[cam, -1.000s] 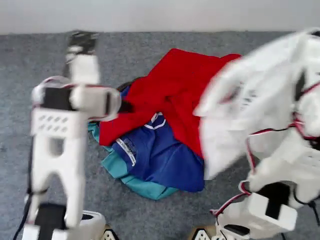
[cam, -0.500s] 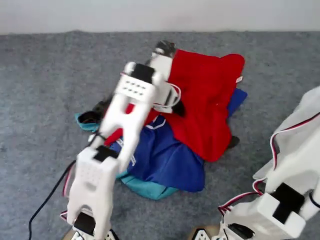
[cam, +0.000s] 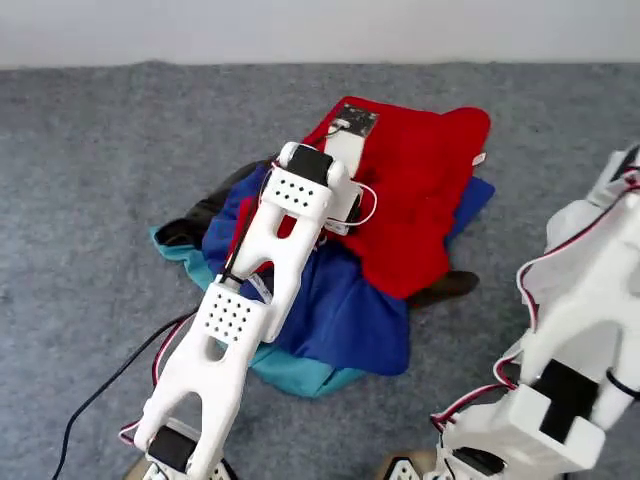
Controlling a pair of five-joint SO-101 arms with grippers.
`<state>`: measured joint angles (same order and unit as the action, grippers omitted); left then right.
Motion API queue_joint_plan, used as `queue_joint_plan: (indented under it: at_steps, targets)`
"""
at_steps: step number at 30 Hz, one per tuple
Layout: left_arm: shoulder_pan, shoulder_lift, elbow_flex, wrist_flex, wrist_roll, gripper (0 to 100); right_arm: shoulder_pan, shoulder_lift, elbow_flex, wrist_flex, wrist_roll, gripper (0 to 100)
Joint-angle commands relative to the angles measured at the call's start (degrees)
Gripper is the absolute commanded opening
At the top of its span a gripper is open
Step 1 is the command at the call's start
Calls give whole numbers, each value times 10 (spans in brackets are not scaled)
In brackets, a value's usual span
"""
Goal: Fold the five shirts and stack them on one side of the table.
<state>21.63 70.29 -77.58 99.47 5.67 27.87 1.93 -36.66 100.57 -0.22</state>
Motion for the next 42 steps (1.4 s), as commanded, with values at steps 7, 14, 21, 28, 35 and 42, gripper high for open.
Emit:
queue_joint_plan:
  at_steps: [7, 14, 21, 28, 35, 42]
  targets:
    - [-237, -138, -4, 11, -18, 12, -53, -10, 1, 17, 2, 8]
    - [-416, -295, -7, 6, -18, 13, -92, 48, 1, 19, 2, 8]
    - [-454, -370, -4, 11, -17, 58, -172, 96, 1, 18, 1, 8]
    - [-360, -446, 5, 11, 93, 258, -213, 138, 1, 17, 0, 9]
    - [-78, -511, 271, -4, 100, 268, -201, 143, 1, 17, 0, 9]
    - [-17, -397, 527, -162, 100, 269, -198, 143, 1, 18, -18, 9]
